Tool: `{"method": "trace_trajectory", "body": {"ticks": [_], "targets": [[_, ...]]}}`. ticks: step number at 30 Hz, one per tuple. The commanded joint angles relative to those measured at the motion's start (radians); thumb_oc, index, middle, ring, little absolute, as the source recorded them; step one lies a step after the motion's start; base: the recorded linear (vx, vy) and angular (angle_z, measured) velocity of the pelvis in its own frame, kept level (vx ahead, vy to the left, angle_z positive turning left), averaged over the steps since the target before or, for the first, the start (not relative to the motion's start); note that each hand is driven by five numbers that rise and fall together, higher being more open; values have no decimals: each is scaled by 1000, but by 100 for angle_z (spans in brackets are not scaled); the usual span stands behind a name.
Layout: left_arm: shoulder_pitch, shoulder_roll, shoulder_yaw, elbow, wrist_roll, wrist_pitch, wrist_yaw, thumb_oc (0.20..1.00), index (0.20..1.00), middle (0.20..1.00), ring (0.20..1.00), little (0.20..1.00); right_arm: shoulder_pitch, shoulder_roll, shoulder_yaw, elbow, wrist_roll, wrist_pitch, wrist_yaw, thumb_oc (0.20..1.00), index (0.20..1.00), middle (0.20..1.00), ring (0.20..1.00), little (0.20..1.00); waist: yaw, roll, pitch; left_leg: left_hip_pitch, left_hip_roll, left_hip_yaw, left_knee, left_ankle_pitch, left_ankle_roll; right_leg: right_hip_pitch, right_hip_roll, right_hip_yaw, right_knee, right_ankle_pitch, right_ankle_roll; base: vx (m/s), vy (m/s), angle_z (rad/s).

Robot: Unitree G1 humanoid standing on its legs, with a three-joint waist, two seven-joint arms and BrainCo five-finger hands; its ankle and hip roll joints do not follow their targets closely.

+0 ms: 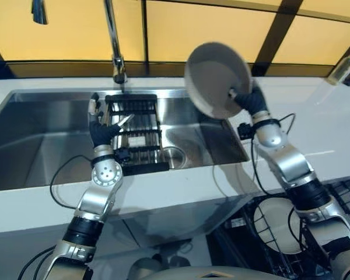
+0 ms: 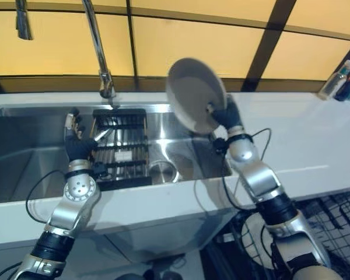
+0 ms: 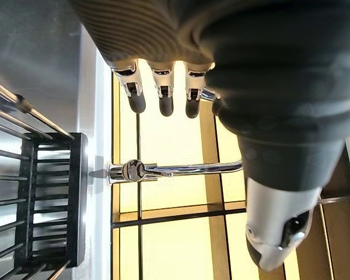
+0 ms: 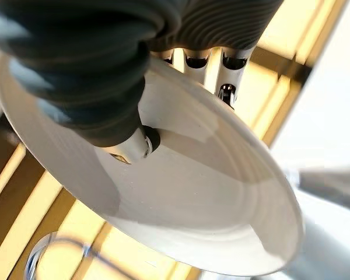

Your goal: Pick up plates and place into dishwasher.

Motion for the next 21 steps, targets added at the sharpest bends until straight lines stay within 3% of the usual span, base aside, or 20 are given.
{"method": "trace_trajectory", "body": {"ticks": [1, 13, 21], "targets": [[-6, 34, 25, 54, -29, -54, -26, 1000, 1000, 1000, 1000, 1000, 33, -101, -98, -72, -82, -95, -48, 200, 200, 200, 200, 200, -53, 21, -77, -13, 14, 57, 22, -88, 0, -66, -17, 35, 77, -29, 71, -10, -8, -10], [29, 60, 75, 88, -7, -33, -31, 1000, 1000, 1000, 1000, 1000, 218, -189, -302, -28, -178, -137, -64, 200, 200, 200, 200, 200, -150, 47, -101, -1, 23, 118, 9, -108, 7, -97, -11, 151, 57, -5, 85, 18, -41, -27], [88, 87, 150, 105, 7, -29, -69, 1000, 1000, 1000, 1000, 1000, 341, -216, -403, 30, -247, -141, -75, 200, 200, 200, 200, 200, -177, 50, -106, -4, 20, 150, 48, -139, 14, -112, -5, 204, 63, -6, 86, 48, -74, -27]]}}
